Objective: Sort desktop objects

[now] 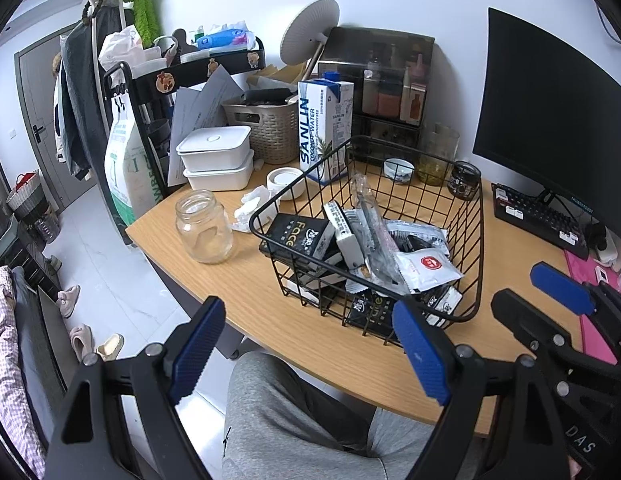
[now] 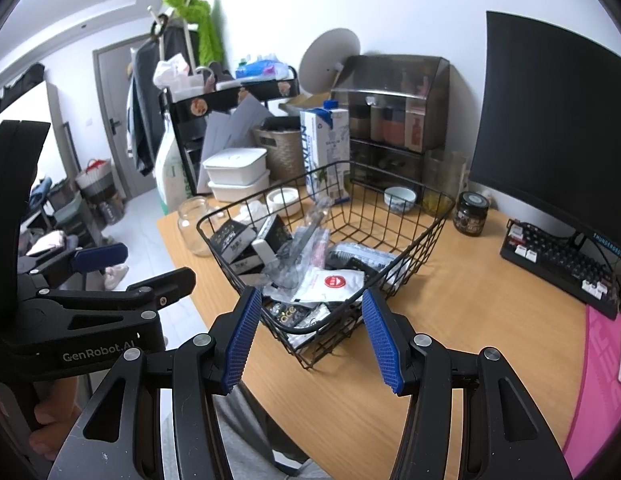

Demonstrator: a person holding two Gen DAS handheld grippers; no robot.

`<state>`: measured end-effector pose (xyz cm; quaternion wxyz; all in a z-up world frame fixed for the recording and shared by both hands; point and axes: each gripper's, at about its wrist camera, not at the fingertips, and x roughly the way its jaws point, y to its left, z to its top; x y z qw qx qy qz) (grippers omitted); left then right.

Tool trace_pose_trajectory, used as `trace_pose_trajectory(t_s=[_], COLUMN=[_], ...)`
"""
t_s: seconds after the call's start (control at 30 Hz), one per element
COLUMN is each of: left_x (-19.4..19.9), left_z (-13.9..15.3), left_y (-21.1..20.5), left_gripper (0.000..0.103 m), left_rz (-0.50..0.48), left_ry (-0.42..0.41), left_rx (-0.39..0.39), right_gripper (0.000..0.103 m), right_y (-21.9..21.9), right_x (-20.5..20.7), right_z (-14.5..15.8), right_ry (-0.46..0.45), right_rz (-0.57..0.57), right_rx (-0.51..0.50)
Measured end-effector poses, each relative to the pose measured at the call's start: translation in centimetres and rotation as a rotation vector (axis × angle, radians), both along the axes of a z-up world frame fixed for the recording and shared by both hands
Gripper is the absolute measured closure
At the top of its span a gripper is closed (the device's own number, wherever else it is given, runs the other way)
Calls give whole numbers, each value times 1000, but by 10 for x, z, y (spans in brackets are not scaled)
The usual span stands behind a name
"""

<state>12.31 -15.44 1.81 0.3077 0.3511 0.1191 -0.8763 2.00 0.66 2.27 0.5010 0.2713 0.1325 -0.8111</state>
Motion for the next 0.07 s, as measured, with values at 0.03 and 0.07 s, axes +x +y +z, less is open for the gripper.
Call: trace_pose_trajectory(t_s=[0.03, 0.07], left_x=[0, 0], left_z=[0, 0], left_y=[0, 0], left_gripper=[17, 17], left_rz=[-2, -4], left_ry=[0, -1], left_rx=[0, -2], right_gripper=[50, 50], right_y=[0, 0], right_x=[0, 0], right_z=[0, -1], right_ry=[-1, -2], right_rz=[0, 0], right_rx=[1, 1])
